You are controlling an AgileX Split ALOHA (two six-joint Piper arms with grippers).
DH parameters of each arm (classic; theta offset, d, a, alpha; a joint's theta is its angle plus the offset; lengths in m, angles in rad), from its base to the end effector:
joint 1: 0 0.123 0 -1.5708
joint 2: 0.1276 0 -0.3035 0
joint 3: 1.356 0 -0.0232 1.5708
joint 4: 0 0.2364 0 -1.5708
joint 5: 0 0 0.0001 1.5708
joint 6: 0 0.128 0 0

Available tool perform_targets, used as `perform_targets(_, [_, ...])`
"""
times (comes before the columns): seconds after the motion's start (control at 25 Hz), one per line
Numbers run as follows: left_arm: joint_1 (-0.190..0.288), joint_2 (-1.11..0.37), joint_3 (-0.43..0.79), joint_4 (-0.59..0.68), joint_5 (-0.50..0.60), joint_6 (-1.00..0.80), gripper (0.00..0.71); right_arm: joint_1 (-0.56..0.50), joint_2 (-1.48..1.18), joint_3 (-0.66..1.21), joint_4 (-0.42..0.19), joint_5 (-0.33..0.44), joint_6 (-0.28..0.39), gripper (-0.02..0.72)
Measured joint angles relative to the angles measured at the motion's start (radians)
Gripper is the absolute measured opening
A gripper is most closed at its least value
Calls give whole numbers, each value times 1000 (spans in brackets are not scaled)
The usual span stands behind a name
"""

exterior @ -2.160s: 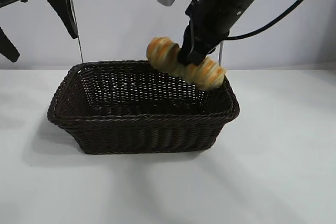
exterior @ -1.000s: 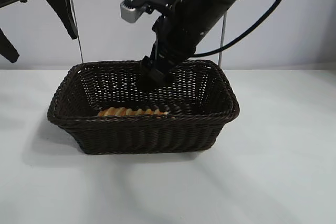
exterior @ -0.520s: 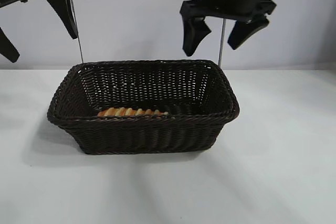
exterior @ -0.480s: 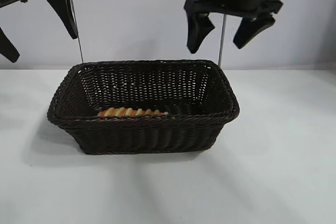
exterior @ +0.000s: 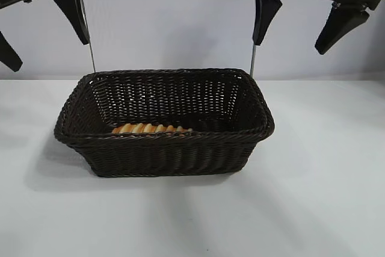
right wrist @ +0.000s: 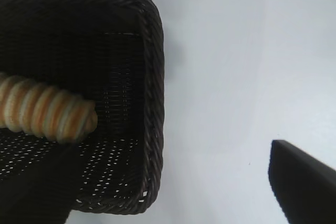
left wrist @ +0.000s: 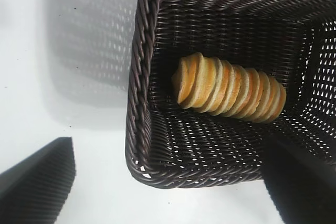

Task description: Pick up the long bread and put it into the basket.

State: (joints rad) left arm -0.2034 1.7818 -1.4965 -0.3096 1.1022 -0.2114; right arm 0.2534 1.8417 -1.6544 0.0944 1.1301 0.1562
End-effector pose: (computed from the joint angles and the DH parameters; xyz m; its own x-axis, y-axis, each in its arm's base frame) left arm 0.3576 -0.1093 0.2674 -0.9739 -0.1406 -0.1780 -0.0723 0.9363 -0.3437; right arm 0.3826 0.1103 0.2820 -0.9485 -0.0446 -0.3135 -0.0940 0.9851 0.1443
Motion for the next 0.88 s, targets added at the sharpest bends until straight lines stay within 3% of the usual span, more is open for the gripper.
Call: perform_targets(0.88, [0, 0, 0, 0, -6, 0, 694, 0, 0, 0, 2, 14, 5, 695])
